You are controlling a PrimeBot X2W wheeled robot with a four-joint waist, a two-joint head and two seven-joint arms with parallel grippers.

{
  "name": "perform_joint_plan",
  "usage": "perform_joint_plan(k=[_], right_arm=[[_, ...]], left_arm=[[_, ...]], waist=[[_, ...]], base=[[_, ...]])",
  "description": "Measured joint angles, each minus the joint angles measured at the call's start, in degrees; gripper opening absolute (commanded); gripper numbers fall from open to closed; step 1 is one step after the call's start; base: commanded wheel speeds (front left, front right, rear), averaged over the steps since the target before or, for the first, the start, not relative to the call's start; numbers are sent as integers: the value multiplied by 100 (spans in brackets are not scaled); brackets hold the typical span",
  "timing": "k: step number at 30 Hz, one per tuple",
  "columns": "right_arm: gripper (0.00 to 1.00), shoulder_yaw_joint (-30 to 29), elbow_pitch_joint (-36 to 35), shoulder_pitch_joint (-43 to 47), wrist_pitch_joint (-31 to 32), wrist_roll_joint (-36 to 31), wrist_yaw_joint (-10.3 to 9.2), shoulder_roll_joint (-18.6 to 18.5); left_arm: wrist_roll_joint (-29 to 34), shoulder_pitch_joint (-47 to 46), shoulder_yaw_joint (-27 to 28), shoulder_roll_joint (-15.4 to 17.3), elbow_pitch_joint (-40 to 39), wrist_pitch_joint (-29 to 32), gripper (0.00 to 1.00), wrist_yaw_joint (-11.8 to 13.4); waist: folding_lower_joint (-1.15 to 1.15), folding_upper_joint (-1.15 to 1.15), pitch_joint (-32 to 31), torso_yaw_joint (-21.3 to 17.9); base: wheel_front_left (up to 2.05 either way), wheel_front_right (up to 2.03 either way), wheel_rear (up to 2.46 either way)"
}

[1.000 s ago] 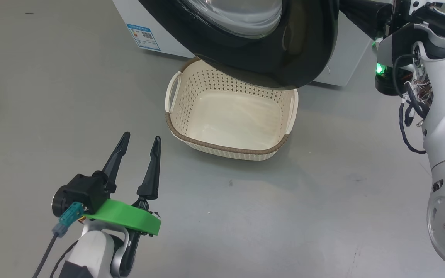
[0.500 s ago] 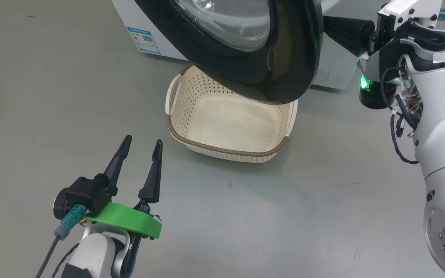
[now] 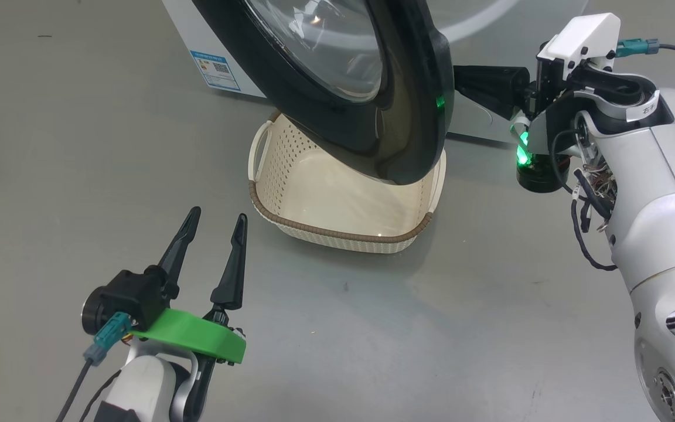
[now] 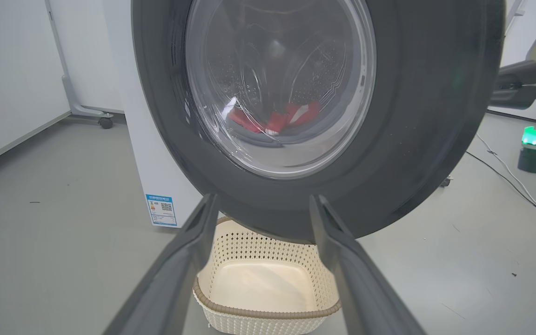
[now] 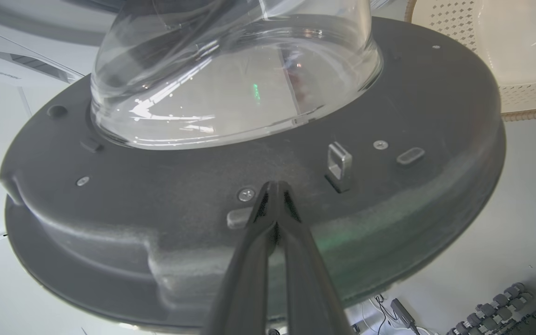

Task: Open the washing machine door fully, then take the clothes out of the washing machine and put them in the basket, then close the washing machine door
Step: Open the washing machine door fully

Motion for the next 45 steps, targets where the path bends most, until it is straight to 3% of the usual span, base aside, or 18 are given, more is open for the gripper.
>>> perform_joint_plan(k=[23,45], right_arm=[[0,1659,-904,614,83,1413,-59,3],[0,3022,-1858,932,-579,2446,-120,7]], left_arm=[[2,27,-93,0,-54,0,100,0],[1,114,-102,1,-107,0,100,0]], waist=[[0,0,-30,117],[0,0,-66,211]], base=[[0,0,0],[0,0,0]])
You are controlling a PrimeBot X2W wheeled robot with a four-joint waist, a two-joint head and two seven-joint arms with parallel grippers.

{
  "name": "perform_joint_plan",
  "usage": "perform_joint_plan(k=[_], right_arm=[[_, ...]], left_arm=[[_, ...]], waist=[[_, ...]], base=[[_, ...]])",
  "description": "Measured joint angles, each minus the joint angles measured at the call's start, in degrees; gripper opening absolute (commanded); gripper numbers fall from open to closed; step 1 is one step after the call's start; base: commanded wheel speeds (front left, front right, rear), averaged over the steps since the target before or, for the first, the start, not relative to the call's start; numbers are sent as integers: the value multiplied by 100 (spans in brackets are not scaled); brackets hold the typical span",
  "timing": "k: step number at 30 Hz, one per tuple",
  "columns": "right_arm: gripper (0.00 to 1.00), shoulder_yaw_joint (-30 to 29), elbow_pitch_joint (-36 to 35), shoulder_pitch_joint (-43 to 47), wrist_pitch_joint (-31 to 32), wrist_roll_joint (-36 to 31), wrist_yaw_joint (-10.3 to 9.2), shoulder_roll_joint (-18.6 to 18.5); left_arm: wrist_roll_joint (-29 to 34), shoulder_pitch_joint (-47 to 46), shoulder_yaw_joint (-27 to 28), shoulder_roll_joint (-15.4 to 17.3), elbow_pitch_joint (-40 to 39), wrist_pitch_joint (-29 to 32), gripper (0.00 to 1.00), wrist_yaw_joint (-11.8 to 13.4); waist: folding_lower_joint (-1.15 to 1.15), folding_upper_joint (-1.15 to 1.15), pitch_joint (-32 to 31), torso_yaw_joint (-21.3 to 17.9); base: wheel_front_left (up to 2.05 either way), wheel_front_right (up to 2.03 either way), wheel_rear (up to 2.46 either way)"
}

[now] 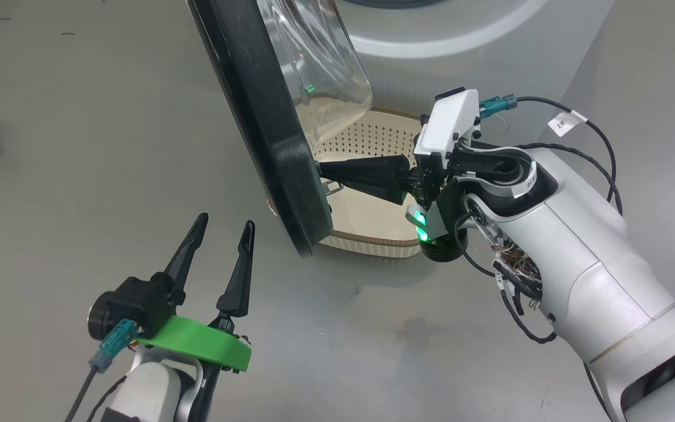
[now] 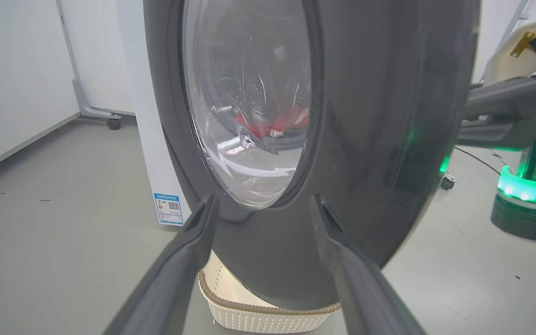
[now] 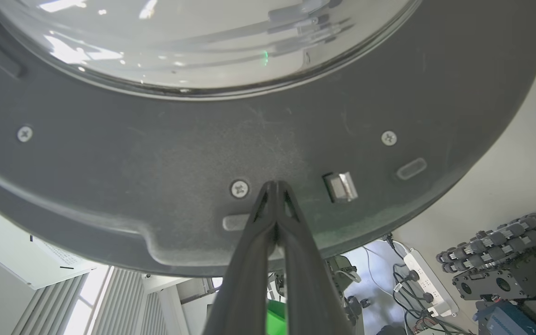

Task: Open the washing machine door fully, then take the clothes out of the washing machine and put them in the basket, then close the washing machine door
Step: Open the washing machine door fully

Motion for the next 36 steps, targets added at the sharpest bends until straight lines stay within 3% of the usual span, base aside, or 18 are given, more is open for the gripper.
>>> perform_joint_plan(k=[8,17,21,26,31,33,36], right_arm=[[0,299,-70,-3,-444,-3,-12,7],[0,765,108,-73,-1204,-1169,422,53],[0,901,237,-147,-1749,-1873,761,35],[0,1303,261,-290,-2555,-3034,1192,-331],[0,1639,318,-289,-3446,-4011,1221,-693],[0,1919,336,-286,-4021,-4691,1215,-914],[0,2000,355,-189,-4537,-5027,1162,-1051]], left_arm=[[0,12,143,-1,-10,0,100,0],[104,70,542,1,1,0,100,1],[191,70,713,1,0,0,100,1],[260,88,910,1,1,0,100,1],[301,248,1055,2,11,0,100,1],[342,342,1122,9,18,0,100,1],[361,429,1190,12,13,0,100,1]], waist=[[0,0,-17,-51],[0,0,-155,-321],[0,0,-247,-489],[0,0,-397,-717],[0,0,-580,-943],[0,0,-693,-1077],[0,0,-799,-1208]], base=[[0,0,0],[0,0,0],[0,0,0],[0,0,0],[0,0,0],[0,0,0],[0,0,0]])
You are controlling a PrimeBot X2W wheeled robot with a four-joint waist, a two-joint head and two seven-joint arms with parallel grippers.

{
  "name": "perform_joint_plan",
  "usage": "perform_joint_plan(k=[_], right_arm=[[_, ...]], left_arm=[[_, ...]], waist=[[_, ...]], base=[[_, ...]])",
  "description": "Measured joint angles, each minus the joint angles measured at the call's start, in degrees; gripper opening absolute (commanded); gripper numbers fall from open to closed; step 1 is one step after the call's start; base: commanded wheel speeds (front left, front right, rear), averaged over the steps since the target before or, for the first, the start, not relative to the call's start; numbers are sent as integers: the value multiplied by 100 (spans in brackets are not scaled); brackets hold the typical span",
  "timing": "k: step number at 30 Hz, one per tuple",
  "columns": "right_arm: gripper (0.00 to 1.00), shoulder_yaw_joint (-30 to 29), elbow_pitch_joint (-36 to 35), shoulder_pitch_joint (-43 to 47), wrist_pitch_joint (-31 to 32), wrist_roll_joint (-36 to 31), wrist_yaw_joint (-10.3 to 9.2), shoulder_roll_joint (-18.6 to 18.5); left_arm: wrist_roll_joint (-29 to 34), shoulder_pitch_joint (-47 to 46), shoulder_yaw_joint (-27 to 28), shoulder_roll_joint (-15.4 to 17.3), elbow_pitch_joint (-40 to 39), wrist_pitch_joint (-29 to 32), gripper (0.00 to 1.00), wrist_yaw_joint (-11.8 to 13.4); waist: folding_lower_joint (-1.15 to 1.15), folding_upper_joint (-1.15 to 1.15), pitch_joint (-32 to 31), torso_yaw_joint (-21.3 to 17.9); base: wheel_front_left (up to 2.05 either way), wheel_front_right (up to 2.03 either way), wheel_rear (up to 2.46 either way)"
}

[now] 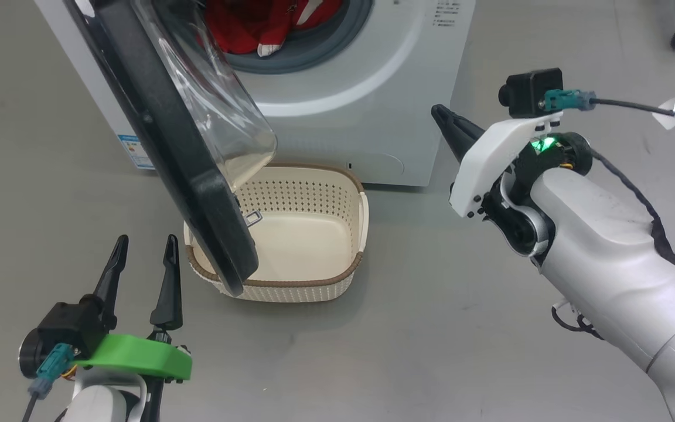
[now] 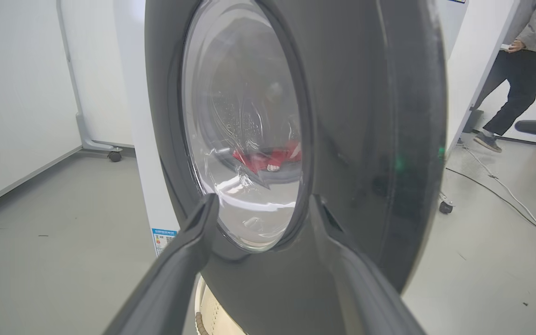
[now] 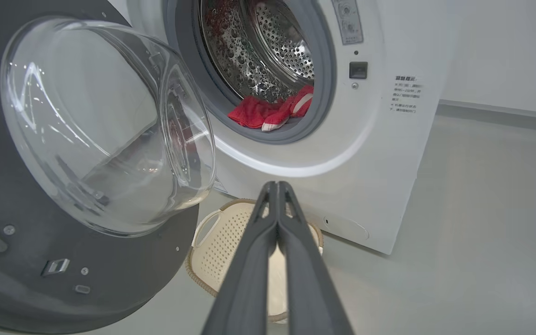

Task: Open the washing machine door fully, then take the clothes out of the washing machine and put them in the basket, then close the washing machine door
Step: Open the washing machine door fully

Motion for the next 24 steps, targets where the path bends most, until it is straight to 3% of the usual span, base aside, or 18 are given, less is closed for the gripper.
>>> perform_joint_plan(k=[11,22,24], right_arm=[[0,123,58,991,-1508,-515,-393,-212],[0,-76,-294,1359,-1333,-938,-856,-198],[0,-355,-517,1370,-1285,-1123,-965,-197]], left_arm=[[60,221,121,1,4,0,100,0],[91,408,210,4,-35,0,100,0],[92,411,230,4,-42,0,100,0]], waist=[[0,0,-339,-334],[0,0,-497,-479],[0,0,-497,-488]], base=[[0,0,0],[0,0,0],[0,0,0]])
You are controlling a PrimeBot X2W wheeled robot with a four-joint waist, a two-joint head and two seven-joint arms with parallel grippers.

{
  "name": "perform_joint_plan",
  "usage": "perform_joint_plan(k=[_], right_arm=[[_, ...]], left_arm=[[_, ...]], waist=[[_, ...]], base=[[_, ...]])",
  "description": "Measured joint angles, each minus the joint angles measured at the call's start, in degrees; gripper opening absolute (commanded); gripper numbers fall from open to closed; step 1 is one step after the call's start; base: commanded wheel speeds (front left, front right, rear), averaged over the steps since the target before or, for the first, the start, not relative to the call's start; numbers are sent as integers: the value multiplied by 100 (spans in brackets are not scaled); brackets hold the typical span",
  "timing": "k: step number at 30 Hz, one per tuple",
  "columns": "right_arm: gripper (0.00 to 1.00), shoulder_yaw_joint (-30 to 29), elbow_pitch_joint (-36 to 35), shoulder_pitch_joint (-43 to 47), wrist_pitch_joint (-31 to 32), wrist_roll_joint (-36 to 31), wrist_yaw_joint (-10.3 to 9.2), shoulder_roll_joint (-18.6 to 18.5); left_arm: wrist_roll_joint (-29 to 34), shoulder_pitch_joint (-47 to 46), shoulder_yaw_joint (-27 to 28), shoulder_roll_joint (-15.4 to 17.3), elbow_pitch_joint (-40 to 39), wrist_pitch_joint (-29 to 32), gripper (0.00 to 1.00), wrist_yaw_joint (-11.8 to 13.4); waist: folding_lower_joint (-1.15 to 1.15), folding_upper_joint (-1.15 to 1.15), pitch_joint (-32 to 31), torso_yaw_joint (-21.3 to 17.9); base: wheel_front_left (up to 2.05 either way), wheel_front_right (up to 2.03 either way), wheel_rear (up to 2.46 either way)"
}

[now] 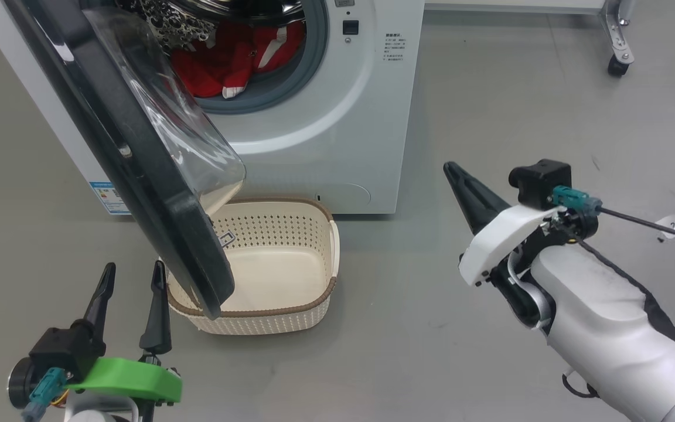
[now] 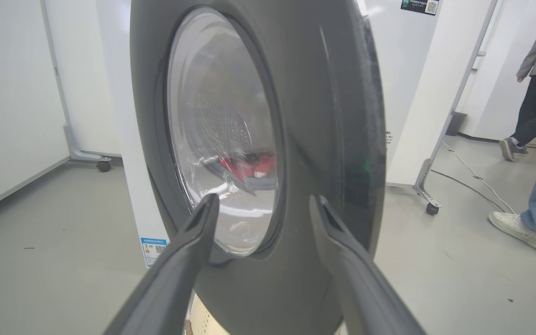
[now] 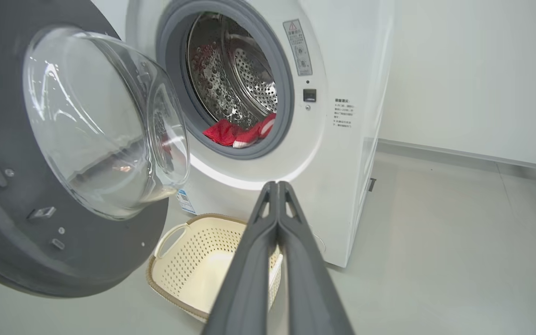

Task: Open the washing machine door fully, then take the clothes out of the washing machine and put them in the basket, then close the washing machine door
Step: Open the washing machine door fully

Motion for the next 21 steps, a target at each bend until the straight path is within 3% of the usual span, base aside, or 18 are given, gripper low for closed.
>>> perform_joint_plan(k=[4,7,14,21], right_arm=[[0,-727,-490,9,1,-236,-183,-3],[0,-1076,-746,186,1,-423,-211,-13],[0,-1596,-1165,912,1,-800,-283,19],[0,-1738,-1408,1332,1,-1178,-289,57]], left_arm=[[0,19,35,0,-23,0,100,0],[0,26,47,1,-36,0,100,0],[0,40,78,1,-84,0,100,0],[0,43,157,1,-160,0,100,0]], waist=[[0,0,14,-10],[0,0,31,-14],[0,0,76,-31],[0,0,133,-83]], base=[[0,0,0],[0,0,0],[0,0,0],[0,0,0]])
